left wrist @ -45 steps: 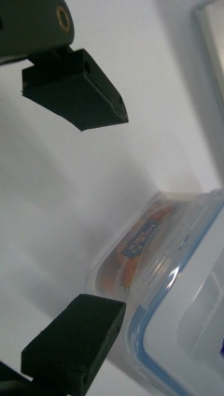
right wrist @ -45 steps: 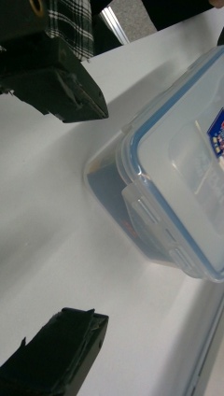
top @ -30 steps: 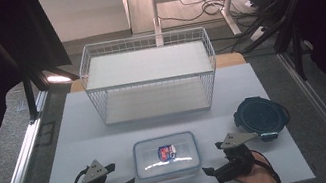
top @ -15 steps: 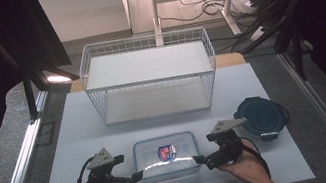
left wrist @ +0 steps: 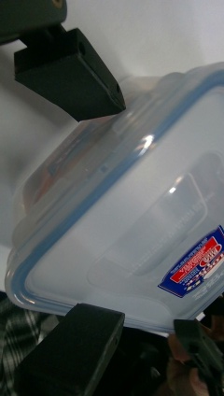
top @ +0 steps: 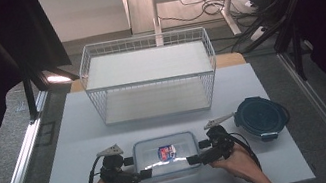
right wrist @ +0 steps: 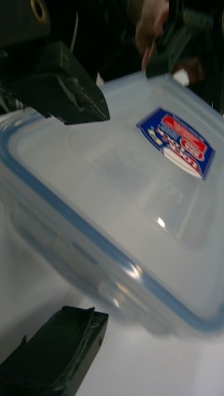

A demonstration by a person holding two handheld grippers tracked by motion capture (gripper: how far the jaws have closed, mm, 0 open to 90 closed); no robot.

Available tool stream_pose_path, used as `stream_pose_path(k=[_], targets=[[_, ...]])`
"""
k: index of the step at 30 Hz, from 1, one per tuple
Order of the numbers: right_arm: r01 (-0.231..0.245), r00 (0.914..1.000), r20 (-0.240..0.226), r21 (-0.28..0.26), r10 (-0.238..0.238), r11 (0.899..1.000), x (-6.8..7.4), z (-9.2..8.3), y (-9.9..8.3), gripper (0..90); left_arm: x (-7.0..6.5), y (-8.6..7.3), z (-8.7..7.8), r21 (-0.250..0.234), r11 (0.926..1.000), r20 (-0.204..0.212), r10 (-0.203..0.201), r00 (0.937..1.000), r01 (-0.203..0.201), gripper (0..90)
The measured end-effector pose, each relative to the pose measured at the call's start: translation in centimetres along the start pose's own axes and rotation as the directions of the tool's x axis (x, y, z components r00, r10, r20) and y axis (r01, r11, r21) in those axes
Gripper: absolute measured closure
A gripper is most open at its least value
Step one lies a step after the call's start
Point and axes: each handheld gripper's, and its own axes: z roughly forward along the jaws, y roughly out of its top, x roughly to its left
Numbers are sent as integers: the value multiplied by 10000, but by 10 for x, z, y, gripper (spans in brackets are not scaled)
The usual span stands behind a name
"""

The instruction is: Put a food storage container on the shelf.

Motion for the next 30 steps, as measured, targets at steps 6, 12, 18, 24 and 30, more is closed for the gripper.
stream_pose_path(k=[6, 12, 18, 24, 30], targets=[[-395, 9992, -95, -21, 395, 9992, 3, -7, -1, 190, 2, -4, -10, 191, 9984, 423, -546, 9976, 538, 186], [-1266, 9900, -662, -335, 1242, 9914, 1, -19, -11, 378, 4, -11, -22, -123, 9937, 856, -1104, 9902, 1118, 373], [-1100, 9936, -332, -570, 1083, 9923, 12, -28, -15, 466, -4, -14, -31, -652, 9940, 580, -843, 9948, 880, 474], [-323, 9979, 519, -1063, 380, 9938, 25, -29, -14, 497, -1, -13, -34, -1192, 9876, 506, -963, 9941, 1017, 543], [41, 9963, 856, -1185, 61, 9929, 31, -28, -14, 496, -6, -9, -36, -1433, 9882, 17, -549, 9985, 546, 530]])
